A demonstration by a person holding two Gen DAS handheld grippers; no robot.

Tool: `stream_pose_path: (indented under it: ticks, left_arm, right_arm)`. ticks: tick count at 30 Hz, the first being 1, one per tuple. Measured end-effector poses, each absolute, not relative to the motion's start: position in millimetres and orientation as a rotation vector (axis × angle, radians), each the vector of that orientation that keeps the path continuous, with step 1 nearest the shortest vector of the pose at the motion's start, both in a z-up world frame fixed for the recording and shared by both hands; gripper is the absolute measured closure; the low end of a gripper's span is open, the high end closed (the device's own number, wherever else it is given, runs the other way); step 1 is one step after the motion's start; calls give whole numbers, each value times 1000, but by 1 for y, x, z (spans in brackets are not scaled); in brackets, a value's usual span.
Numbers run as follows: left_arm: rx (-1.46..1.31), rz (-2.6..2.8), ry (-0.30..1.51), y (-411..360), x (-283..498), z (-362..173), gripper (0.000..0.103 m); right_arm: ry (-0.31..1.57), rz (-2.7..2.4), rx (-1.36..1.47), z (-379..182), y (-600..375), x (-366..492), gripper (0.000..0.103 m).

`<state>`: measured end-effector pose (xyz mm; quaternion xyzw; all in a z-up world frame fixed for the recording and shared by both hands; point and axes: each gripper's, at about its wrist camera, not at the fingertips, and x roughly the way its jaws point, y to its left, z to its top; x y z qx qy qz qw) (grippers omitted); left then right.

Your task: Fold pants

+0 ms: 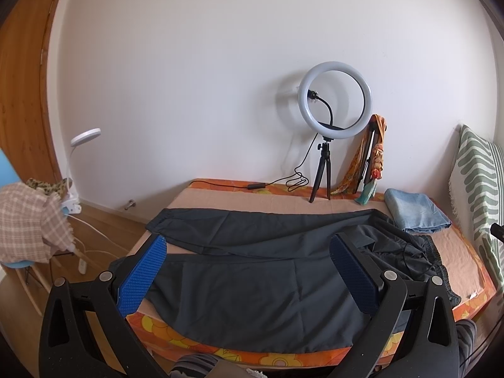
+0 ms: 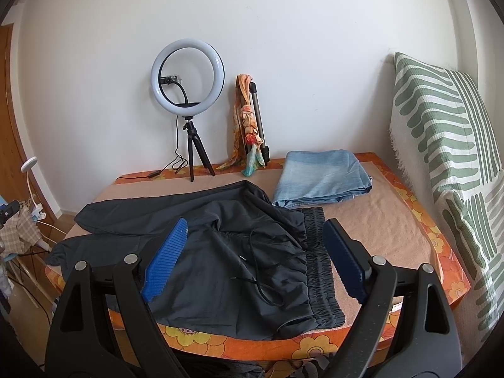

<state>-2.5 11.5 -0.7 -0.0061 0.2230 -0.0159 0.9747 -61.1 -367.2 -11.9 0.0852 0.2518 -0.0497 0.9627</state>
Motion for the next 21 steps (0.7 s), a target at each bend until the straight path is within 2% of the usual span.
stream_pose_path:
  ticks: [21]
  left_arm:
    - [-30, -40, 463, 15, 5, -8, 0]
  right_arm:
    - [511, -119, 159, -13, -367, -61, 13]
